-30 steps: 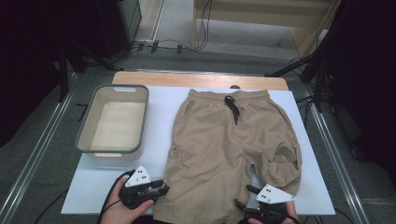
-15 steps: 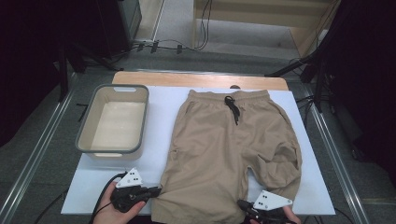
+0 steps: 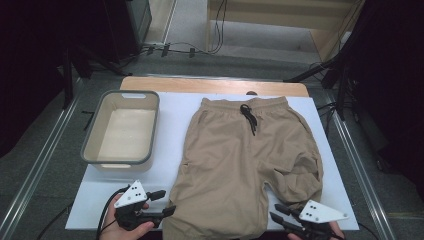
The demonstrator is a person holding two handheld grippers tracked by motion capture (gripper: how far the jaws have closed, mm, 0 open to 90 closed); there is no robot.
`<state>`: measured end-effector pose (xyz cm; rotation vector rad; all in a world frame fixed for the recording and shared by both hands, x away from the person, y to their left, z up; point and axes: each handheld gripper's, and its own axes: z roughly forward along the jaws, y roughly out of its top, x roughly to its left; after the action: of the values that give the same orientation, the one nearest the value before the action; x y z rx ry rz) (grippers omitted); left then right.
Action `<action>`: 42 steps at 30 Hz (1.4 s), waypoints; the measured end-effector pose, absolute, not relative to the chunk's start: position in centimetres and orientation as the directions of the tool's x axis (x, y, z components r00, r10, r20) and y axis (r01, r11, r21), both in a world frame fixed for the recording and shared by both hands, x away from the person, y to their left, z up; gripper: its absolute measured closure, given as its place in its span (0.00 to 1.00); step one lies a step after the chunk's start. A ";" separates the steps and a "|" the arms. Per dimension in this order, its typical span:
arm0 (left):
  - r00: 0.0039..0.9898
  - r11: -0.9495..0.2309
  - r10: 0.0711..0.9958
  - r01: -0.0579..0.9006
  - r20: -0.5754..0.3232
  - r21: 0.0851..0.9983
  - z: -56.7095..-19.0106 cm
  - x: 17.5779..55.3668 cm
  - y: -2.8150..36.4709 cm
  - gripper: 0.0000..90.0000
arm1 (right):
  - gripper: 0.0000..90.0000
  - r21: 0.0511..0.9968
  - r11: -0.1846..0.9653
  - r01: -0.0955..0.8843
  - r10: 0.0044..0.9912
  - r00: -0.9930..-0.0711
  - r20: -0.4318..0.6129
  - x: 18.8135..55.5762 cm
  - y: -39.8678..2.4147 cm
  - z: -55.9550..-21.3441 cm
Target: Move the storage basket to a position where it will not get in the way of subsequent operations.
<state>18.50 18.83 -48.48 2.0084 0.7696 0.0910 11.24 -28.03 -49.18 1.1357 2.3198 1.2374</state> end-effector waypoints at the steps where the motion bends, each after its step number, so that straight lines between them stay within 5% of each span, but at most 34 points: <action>1: 0.799 -0.343 0.556 0.473 -0.230 0.812 -48.3 18.4 18.8 0.34 | 0.70 0.801 0.306 0.515 0.764 -0.635 0.117 11.4 -28.8 -49.1; 8: 0.796 -0.300 0.557 0.457 -0.235 0.837 -48.0 18.2 18.4 0.12 | 0.69 0.822 0.149 0.550 0.889 -0.438 0.132 12.3 -34.8 -48.8; 16: 0.791 -0.254 0.554 0.458 -0.260 0.852 -47.9 18.3 18.6 0.00 | 0.63 0.750 -0.018 0.661 0.969 -0.172 0.175 12.8 -39.9 -51.0; 24: 0.795 -0.257 0.552 0.451 -0.253 0.855 -48.0 18.3 18.3 0.00 | 0.52 0.719 -0.022 0.695 0.958 -0.191 0.214 13.7 -39.5 -52.4; 28: 0.796 -0.262 0.550 0.452 -0.252 0.853 -48.1 18.3 18.3 0.00 | 0.73 0.708 0.014 0.706 0.960 -0.206 0.187 14.0 -39.1 -52.7; 32: 0.794 -0.268 0.552 0.456 -0.253 0.848 -48.3 18.4 18.3 0.00 | 0.94 0.673 -0.052 0.738 0.936 -0.199 0.290 14.2 -40.2 -52.8; 42: 0.789 -0.263 0.560 0.459 -0.253 0.849 -48.3 18.4 18.6 0.00 | 0.96 0.704 -0.113 0.701 0.971 -0.073 0.228 12.9 -43.7 -51.8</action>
<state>18.43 18.63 -48.31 1.9055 0.7715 0.1184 12.93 -43.72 -51.78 1.8403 1.7970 1.0081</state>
